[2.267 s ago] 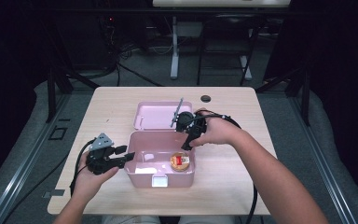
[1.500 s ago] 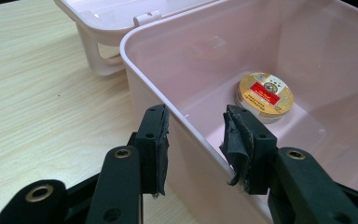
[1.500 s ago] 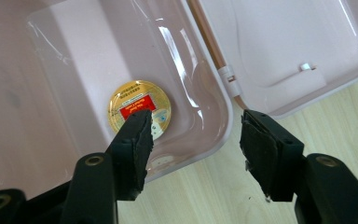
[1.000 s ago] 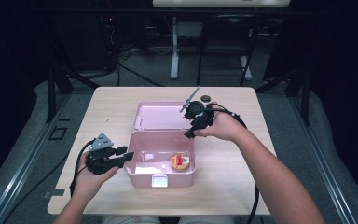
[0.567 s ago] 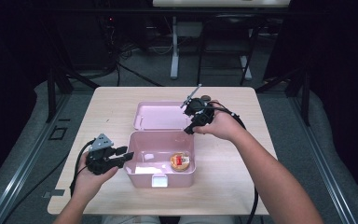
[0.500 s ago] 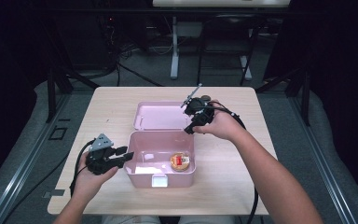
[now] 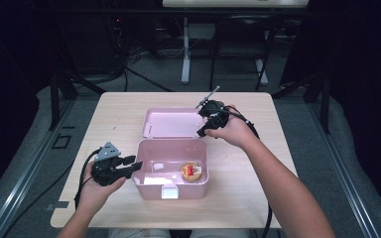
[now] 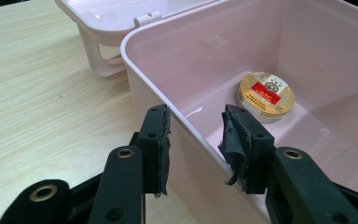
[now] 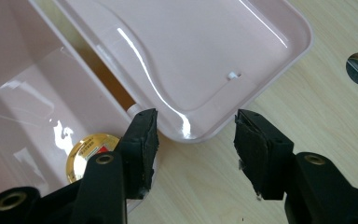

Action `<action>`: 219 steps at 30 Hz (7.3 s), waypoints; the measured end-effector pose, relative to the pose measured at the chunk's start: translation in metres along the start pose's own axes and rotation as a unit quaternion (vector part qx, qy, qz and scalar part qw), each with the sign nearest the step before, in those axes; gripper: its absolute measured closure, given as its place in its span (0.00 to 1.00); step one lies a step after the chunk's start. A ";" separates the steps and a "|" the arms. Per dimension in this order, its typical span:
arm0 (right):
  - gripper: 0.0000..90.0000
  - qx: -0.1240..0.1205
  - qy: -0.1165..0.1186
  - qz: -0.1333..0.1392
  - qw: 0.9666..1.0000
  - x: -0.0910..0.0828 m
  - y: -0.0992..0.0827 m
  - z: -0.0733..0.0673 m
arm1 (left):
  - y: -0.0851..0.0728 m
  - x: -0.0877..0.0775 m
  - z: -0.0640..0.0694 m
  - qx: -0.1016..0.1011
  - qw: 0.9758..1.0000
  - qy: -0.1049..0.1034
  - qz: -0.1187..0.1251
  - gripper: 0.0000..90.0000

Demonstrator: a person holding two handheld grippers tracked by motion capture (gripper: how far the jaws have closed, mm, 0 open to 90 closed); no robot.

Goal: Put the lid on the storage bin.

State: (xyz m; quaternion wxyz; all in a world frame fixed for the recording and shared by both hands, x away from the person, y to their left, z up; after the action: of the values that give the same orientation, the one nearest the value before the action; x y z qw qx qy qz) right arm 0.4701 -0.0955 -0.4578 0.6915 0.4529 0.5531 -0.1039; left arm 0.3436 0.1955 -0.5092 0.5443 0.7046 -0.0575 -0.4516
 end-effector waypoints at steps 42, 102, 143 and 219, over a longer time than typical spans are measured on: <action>0.63 0.174 -0.057 0.114 0.977 0.056 0.004 0.046 | -0.001 0.000 0.001 0.000 1.000 0.002 0.004 0.68; 0.87 0.261 -0.053 0.121 0.956 0.064 0.015 0.049 | -0.001 0.002 0.001 -0.007 1.000 0.004 0.009 0.69; 0.93 0.214 -0.096 0.196 0.952 0.015 0.023 0.031 | -0.001 0.003 0.002 -0.011 1.000 0.004 0.007 0.68; 0.94 0.193 -0.080 0.274 0.939 -0.010 0.009 0.018 | 0.118 0.062 -0.099 -0.081 0.988 0.119 0.050 0.76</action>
State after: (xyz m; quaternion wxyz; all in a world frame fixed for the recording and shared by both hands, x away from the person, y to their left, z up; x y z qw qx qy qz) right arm 0.4839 -0.1070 -0.4451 0.6347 0.7020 0.3191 -0.0509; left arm 0.4977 0.1834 -0.4486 0.6243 0.7032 0.0095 -0.3401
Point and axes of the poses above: each handheld gripper's, and its own axes: x roughly forward along the jaws, y roughly out of its top, z roughly to its right, the point moved 4 cm from there along x, roughly forward along the jaws, and after that the axes turned 6 degrees about x, right-handed, at the moved point
